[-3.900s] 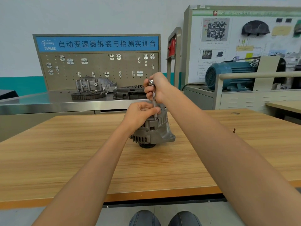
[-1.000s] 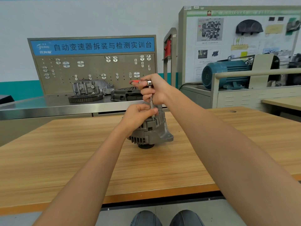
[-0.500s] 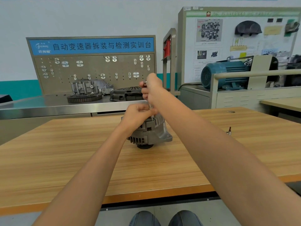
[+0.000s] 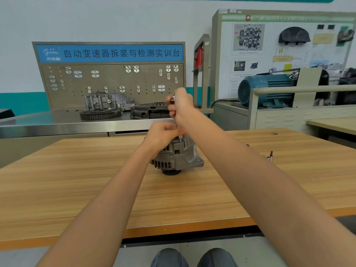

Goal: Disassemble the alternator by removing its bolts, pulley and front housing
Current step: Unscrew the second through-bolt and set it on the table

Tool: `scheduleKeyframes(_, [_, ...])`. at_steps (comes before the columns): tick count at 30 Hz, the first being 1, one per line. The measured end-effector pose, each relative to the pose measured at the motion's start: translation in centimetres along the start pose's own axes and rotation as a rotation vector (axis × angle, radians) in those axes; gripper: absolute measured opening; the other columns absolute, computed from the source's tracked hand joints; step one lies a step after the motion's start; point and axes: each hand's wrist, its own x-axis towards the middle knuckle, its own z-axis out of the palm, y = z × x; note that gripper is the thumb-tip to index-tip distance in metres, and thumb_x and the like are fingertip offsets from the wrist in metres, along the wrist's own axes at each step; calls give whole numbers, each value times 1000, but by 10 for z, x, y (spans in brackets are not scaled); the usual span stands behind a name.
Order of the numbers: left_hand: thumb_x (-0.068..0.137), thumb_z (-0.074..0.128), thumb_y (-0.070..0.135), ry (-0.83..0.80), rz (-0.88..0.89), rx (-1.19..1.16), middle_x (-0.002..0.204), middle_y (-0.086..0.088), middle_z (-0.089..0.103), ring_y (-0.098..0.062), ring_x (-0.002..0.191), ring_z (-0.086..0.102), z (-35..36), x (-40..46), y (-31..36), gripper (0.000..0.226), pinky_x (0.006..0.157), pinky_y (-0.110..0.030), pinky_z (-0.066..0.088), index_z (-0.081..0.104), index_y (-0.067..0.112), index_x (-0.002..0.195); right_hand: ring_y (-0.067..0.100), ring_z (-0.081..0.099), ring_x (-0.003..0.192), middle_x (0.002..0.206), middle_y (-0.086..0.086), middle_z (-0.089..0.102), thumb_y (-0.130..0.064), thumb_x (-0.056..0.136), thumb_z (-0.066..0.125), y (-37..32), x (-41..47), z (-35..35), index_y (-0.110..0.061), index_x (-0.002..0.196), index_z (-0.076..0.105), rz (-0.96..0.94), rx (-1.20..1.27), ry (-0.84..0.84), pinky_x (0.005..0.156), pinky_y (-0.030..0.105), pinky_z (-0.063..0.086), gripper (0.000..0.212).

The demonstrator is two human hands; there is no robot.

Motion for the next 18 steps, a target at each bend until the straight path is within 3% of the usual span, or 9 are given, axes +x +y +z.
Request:
scheduleKeyframes(3, [85,62,5,55,-8,36,49,10,62,-23,69,55,3,1,1,37,58,-27,43,63,24,54,10,42,53,71,1,49,-17,101,31,10,2,8,-2,104,41,-221,143,361,46,20,34,19])
scheduleKeyframes(6, [86,61,4,51,8,39,48,12,62,-17,64,56,3,0,0,33,54,-22,44,63,22,58,10,40,53,73,2,47,-16,101,31,7,4,11,1,111,43,-213,101,394,46,19,32,23])
scheduleKeyframes(8, [85,65,8,15,22,-7,61,12,67,-10,68,62,2,-1,0,21,63,-17,49,67,21,69,10,36,48,75,4,52,-15,99,33,2,4,10,-6,91,44,-116,-10,266,43,20,29,16])
scheduleKeyframes(10, [83,70,15,-25,20,-30,71,8,70,-7,73,64,1,-1,0,12,72,-19,50,69,22,74,9,27,38,58,-1,49,-17,96,31,-4,6,3,-13,78,42,33,-65,24,37,19,22,22])
scheduleKeyframes(14, [81,73,22,-74,-1,-30,78,8,74,-3,77,68,-1,1,-2,4,75,-17,50,73,21,85,4,19,28,39,-8,37,-20,97,32,-13,12,-19,-8,98,55,251,-63,-487,39,18,13,25])
scheduleKeyframes(18, [84,70,25,-80,22,8,87,3,74,-14,95,67,-1,0,-2,11,91,-27,48,75,15,82,4,20,28,39,-8,38,-21,97,35,-14,11,-25,-2,103,58,285,-24,-550,42,17,13,30])
